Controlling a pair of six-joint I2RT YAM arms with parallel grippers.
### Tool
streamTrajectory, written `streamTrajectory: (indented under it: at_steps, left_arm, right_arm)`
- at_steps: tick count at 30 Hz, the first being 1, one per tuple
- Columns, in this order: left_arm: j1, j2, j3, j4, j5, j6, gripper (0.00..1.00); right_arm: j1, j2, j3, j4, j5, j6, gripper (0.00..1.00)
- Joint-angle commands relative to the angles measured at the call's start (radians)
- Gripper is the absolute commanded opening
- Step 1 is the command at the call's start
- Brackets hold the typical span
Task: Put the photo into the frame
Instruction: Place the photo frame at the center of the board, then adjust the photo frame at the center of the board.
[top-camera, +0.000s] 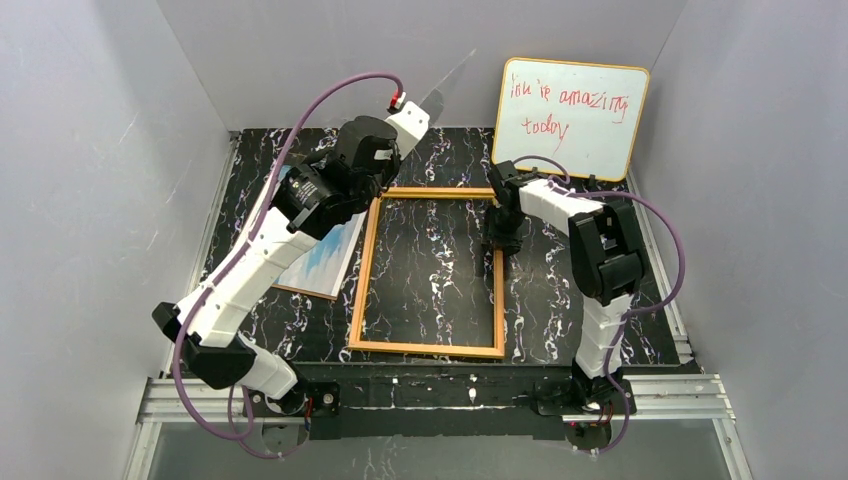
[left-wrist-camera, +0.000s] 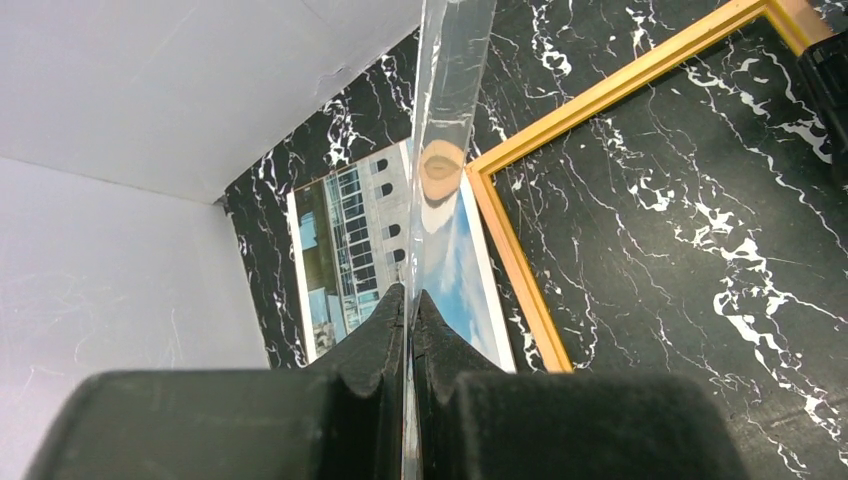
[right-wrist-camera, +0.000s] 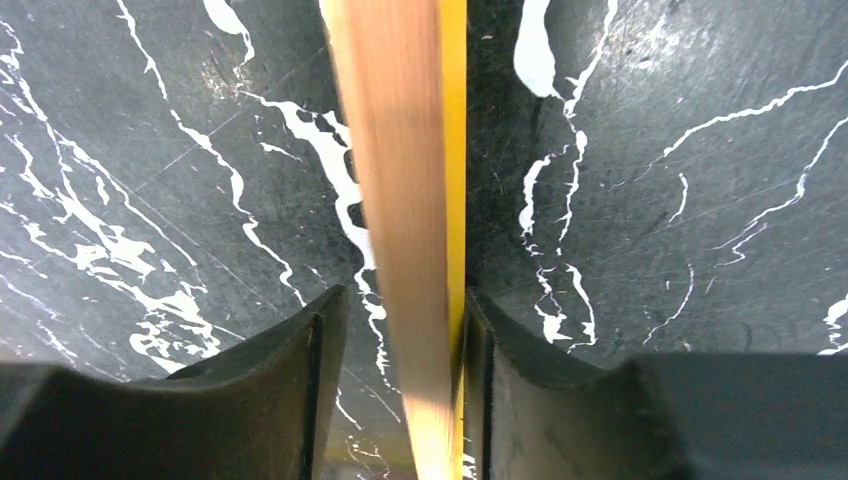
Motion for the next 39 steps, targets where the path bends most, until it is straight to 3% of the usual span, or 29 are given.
streamTrajectory:
  at_steps: [1, 3, 9, 13, 16, 18, 22, 25, 27, 32, 35, 39]
  left_arm:
    - [0.003, -0.021, 0.013, 0.060, 0.011, 0.028, 0.00]
    - [0.002, -0.013, 0.027, 0.049, 0.021, 0.026, 0.00]
    - [0.014, 0.004, 0.027, 0.035, 0.032, 0.020, 0.00]
    - [0.054, 0.021, 0.061, 0.020, 0.052, 0.015, 0.00]
    - [0.087, 0.027, 0.072, 0.039, 0.052, 0.014, 0.00]
    - [0.108, 0.023, 0.046, 0.074, 0.046, -0.014, 0.00]
    - [0.124, 0.009, -0.032, 0.108, 0.060, -0.043, 0.00]
    - [0.129, 0.010, -0.028, 0.098, 0.061, -0.045, 0.00]
    - [0.129, 0.011, -0.016, 0.094, 0.067, -0.043, 0.00]
    - [0.131, 0.025, 0.002, 0.071, 0.081, -0.045, 0.00]
    - [0.132, 0.016, -0.015, 0.084, 0.076, -0.051, 0.00]
    - [0.133, 0.012, -0.016, 0.061, 0.086, -0.052, 0.00]
  right_arm:
    - [-0.011, 0.061, -0.077, 0.099, 0.043, 0.061, 0.60]
    - [-0.012, 0.037, -0.087, 0.101, 0.082, 0.061, 0.68]
    - [-0.041, -0.028, -0.116, 0.105, 0.141, 0.115, 0.70]
    - [-0.040, -0.119, -0.132, 0.112, 0.235, 0.183, 0.61]
    - [-0.022, -0.199, -0.144, 0.176, 0.233, 0.239, 0.49]
    - [0.012, -0.211, -0.120, 0.215, 0.228, 0.249, 0.47]
    - [0.061, -0.101, 0.051, 0.143, 0.240, 0.269, 0.47]
    - [0.082, -0.014, 0.178, 0.070, 0.279, 0.276, 0.54]
    - [0.095, 0.007, 0.179, 0.127, 0.233, 0.266, 0.53]
    - [0.118, 0.113, 0.217, 0.268, 0.132, 0.279, 0.40]
    - [0.127, 0.180, 0.256, 0.278, 0.165, 0.313, 0.29]
    - [0.134, 0.220, 0.281, 0.317, 0.240, 0.334, 0.27]
